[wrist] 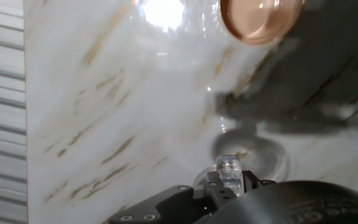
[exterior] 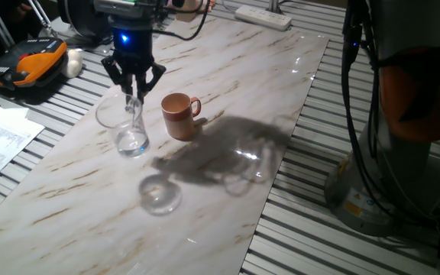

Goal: Pour the water from one cup into another empty cup

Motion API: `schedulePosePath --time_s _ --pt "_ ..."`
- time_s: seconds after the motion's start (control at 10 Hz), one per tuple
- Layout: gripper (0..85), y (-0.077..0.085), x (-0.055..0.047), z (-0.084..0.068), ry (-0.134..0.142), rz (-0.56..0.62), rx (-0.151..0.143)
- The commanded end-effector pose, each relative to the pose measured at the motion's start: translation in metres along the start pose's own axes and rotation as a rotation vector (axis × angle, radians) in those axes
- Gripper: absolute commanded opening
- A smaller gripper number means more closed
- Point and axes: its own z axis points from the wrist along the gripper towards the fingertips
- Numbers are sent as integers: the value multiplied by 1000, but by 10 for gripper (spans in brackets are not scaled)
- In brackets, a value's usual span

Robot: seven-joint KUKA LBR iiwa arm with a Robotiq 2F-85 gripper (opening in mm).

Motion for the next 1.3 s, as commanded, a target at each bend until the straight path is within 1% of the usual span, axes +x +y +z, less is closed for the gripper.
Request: schedulePosePath --time_s 0.0,0.1,0.2,0.3,0.4,0.5,0.7,0.8,0.9,1.2 --pt "0 -2 -5 -1 -7 -5 8" --pt "0 -4 -10 -1 -12 -7 10" --pt "0 -7 -16 -1 -30 -14 27" --pt "0 -8 -22 -3 -36 -20 35" --pt "0 -9 -30 -9 -24 -30 31" --pt "0 -10 -36 -15 -20 -37 31" --pt "0 -11 -43 -22 -31 -47 42" --pt "0 -12 -46 -24 -41 -45 43" --pt "0 -13 -50 -27 -59 -47 56" --pt "0 -15 -63 -38 -66 -65 67"
